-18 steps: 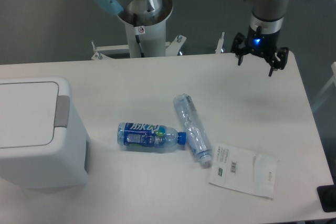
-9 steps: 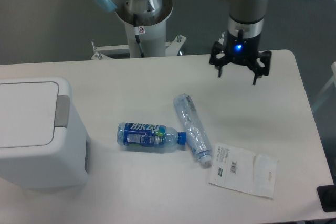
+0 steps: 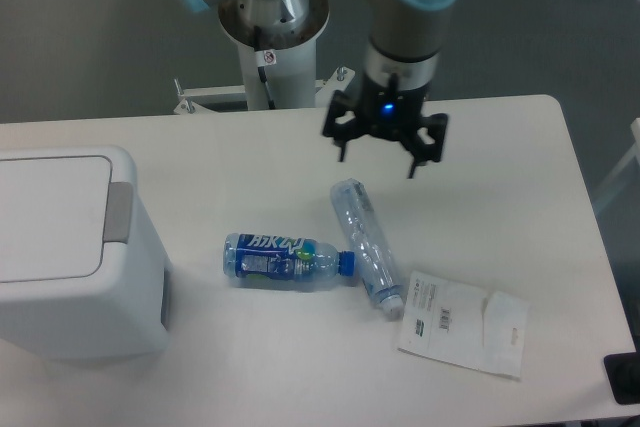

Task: Open the trash can
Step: 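Move the open gripper across the table toward the white trash bin lid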

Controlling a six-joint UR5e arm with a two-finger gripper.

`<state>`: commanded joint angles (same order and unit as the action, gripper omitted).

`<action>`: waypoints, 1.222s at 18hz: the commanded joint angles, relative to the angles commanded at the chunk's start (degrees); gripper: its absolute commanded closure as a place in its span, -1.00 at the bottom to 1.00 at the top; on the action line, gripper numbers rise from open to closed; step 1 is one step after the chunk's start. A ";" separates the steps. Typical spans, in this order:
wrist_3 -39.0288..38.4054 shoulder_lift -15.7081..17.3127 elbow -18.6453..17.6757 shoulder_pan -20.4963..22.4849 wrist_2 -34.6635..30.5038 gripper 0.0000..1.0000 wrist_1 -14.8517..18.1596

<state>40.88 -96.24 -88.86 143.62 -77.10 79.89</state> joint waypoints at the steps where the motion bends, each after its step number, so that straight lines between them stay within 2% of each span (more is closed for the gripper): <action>1: -1.84 0.00 0.09 -0.61 1.06 -1.00 0.00; 6: -12.30 -1.31 2.63 -6.41 3.87 -1.00 -0.09; 11: -17.59 -1.41 3.16 -8.26 9.59 -1.00 -0.53; 14: -20.75 -1.40 4.22 -9.32 9.77 -1.00 -0.61; 18: -24.70 -4.13 8.17 -10.73 11.00 -1.00 -0.61; 22: -25.50 -5.10 8.62 -12.66 11.09 -1.00 -0.62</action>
<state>15.38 -101.34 -80.24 130.96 -66.01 79.28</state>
